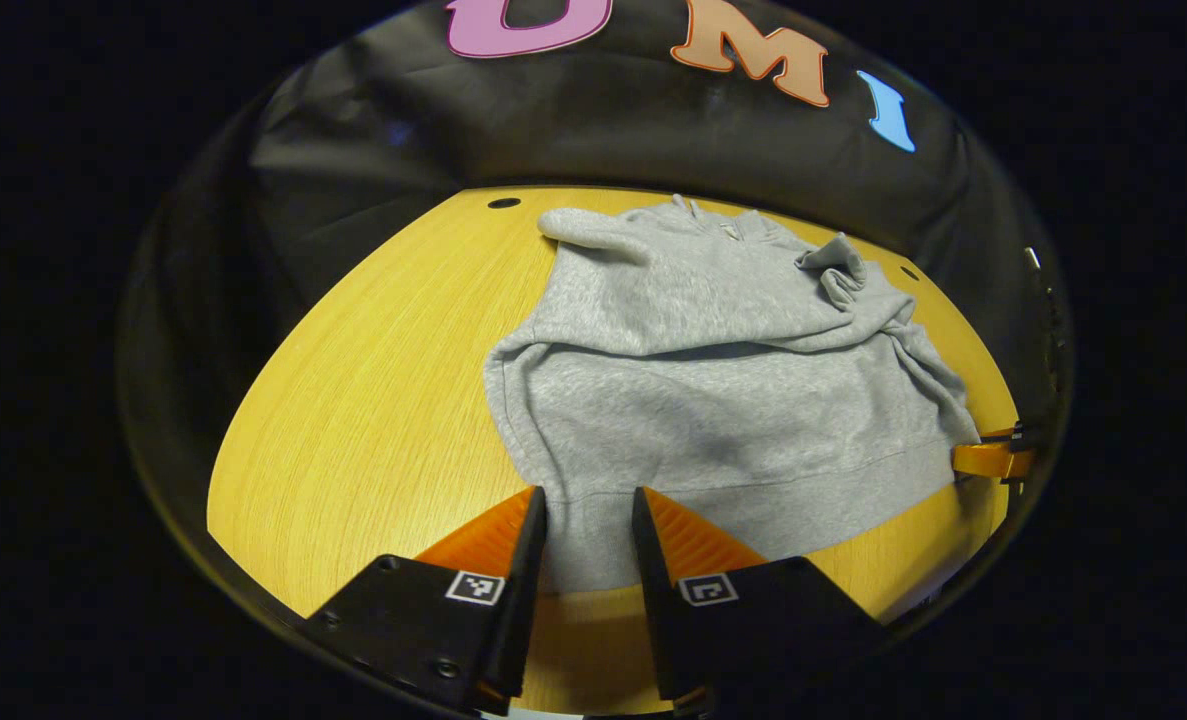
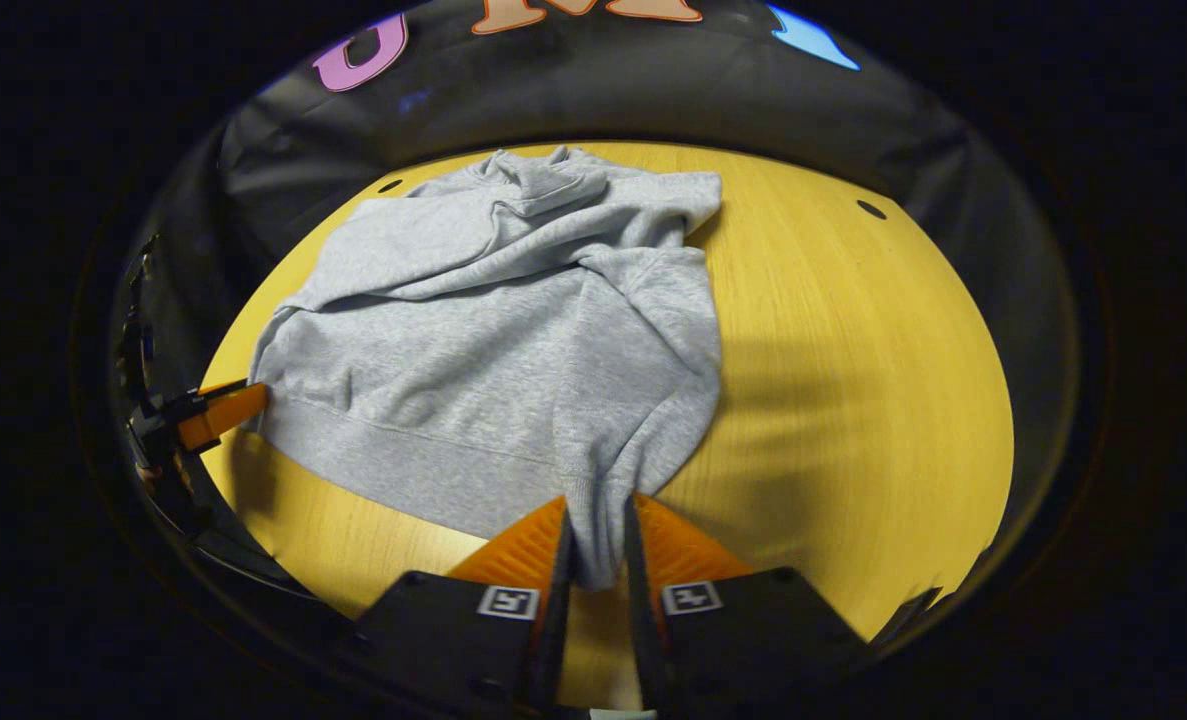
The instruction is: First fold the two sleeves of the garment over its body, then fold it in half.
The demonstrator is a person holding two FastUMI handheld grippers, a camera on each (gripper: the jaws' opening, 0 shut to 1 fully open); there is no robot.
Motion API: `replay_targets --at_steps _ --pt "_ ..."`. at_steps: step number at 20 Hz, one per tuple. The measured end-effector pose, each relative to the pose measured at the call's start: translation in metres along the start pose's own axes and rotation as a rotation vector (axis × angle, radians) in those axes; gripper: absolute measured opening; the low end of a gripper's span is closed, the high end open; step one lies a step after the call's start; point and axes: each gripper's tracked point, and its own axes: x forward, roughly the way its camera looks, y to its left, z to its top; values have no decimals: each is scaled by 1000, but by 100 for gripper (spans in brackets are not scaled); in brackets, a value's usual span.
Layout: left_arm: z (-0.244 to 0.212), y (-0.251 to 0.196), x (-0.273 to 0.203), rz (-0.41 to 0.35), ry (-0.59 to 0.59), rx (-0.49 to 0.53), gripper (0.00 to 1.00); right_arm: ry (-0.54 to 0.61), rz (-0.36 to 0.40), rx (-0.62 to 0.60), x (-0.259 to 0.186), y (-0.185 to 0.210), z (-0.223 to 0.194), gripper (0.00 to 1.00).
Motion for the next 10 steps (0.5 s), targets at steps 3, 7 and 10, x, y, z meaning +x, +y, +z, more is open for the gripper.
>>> replay_targets --at_steps 3,7,10 --pt "5 -6 3 -46 -23 -43 18 10 22 -3 0 2 1 12" --pt "-1 -10 -1 -85 71 -81 0 20 16 21 -3 3 1 5" --pt "-8 -9 -11 -102 118 -59 0 44 39 25 -8 6 -5 4"
